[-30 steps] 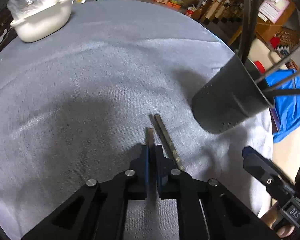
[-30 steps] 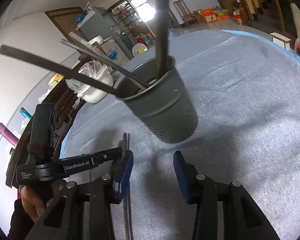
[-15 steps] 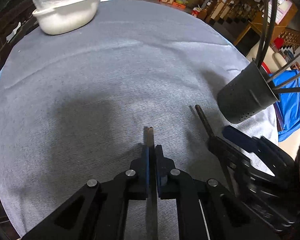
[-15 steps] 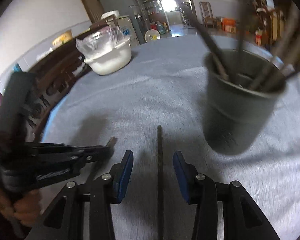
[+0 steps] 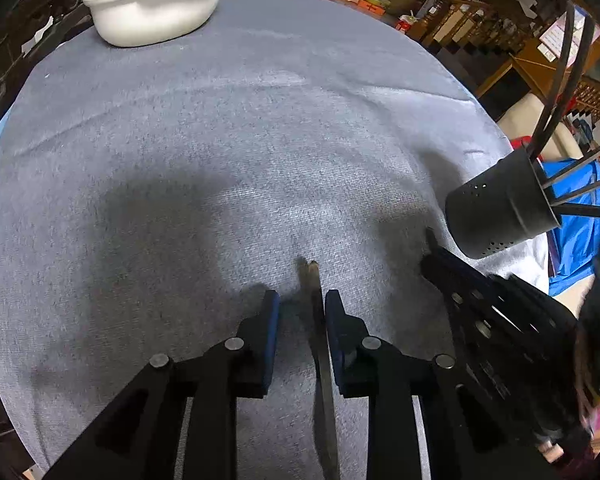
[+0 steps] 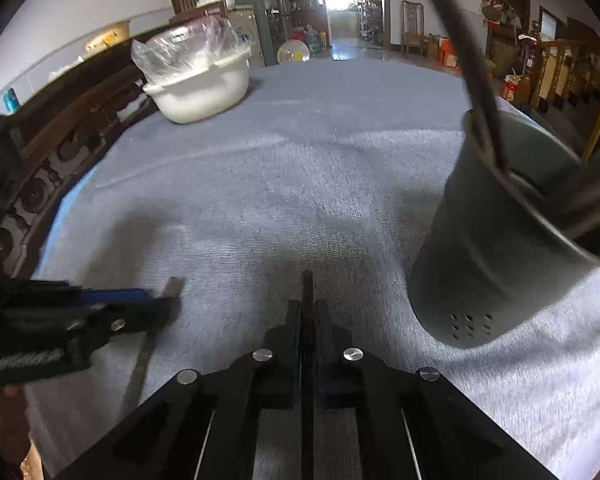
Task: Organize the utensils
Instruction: 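Lift the chopsticks with the right gripper toward the grey cup, then drop the chopsticks into the grey cup by opening the right gripper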
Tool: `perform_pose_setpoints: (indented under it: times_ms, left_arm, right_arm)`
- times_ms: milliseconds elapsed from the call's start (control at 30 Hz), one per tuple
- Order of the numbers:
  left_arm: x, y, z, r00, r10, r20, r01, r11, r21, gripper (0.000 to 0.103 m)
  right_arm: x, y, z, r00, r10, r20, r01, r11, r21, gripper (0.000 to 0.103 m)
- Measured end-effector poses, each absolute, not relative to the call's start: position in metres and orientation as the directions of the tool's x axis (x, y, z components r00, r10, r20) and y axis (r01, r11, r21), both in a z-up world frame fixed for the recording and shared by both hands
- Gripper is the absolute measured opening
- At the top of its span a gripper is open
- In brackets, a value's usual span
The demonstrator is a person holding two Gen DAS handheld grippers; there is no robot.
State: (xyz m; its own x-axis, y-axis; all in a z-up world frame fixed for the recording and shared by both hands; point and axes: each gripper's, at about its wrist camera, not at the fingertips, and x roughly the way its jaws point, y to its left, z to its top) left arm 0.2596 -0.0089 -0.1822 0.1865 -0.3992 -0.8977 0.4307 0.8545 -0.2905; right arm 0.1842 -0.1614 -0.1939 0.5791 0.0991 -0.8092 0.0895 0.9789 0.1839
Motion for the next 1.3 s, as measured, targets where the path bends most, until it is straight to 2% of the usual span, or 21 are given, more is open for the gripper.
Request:
perform_pose_setpoints:
  times_ms: [133,233,367,667,933,1300]
  left_arm:
    - [0.26,-0.019,-0.181,0.194,-0.362,-0.912,0.424,0.869,-0.255,0.023]
    - [0.258,-0.02,-0.181,0.195,-0.337,-0.921,0.412,0.88,-0.235,0.009]
    - [0.253,-0.018,-0.171,0.231,-0.336,-0.913,0.384,0.894,-0.231,0.006]
    - [0.21,-0.009,-0.081,0.415,-0.411,-0.812,0.426,0.876,-0.226,0.006]
    - [0.177,-0.009,-0.005,0.541,-0.49,-0.683,0.462,0.852,-0.245,0.006]
    - [0.16,-0.025,0.056,0.628,-0.538,-0.562,0.497,0.833,-0.242,0.006]
  right_arm:
    - [0.164,-0.165,-0.175,0.624,0.145,-0.768,0.061,0.971,0.233,0.006]
    - [0.143,-0.173,-0.159,0.665,0.181,-0.725,0.047,0.958,0.282,0.006]
    - [0.125,-0.188,-0.144,0.696,0.219,-0.684,0.047,0.936,0.348,0.006]
    - [0.079,-0.222,-0.103,0.796,0.255,-0.549,0.022,0.895,0.446,0.006]
    - [0.043,-0.249,-0.072,0.883,0.192,-0.428,0.038,0.88,0.474,0.006]
    - [0.04,-0.285,-0.009,0.955,0.042,-0.294,0.094,0.898,0.431,0.006]
